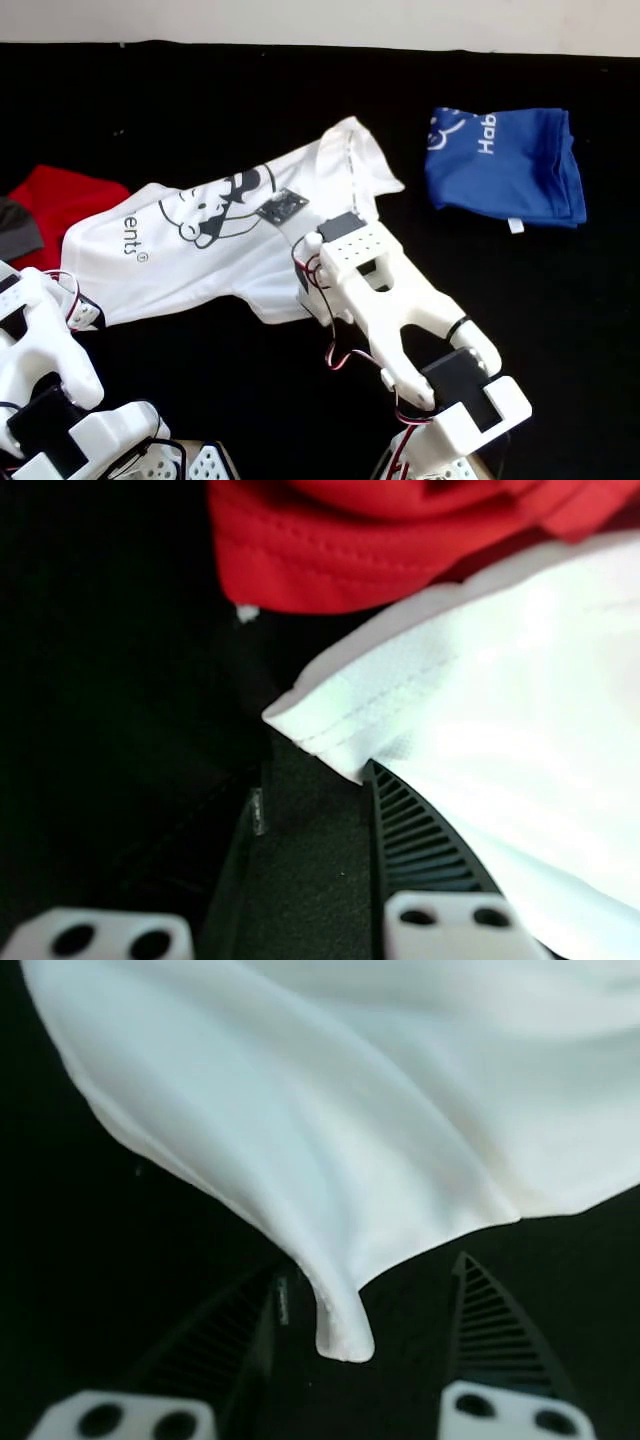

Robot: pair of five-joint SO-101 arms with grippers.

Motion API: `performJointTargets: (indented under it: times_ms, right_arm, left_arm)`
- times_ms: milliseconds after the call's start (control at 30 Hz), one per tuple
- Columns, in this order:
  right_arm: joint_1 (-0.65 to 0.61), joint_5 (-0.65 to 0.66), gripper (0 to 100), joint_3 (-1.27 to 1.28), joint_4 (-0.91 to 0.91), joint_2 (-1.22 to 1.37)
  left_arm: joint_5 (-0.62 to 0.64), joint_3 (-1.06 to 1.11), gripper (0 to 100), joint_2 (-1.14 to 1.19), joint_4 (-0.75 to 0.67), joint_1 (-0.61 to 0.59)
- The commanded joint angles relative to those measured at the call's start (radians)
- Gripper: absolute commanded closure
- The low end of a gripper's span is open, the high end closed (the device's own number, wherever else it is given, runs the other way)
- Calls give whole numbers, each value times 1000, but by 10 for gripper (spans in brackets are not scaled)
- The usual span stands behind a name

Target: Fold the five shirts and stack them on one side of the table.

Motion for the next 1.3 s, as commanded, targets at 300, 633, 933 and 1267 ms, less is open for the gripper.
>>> performJointTargets:
  times_ms: [300, 633, 933, 1267]
  right_arm:
    - [1, 14, 761, -15, -33, 157]
    - [145, 11, 992, -168, -7, 165]
    - [142, 15, 967, -185, 31, 77]
    - [67, 15, 798, -208, 4, 165]
  left_arm:
    - [8, 4, 842, 4, -17, 15]
    - [8, 4, 842, 4, -17, 15]
    - [8, 2, 842, 4, -17, 15]
    - [8, 2, 842, 4, -17, 15]
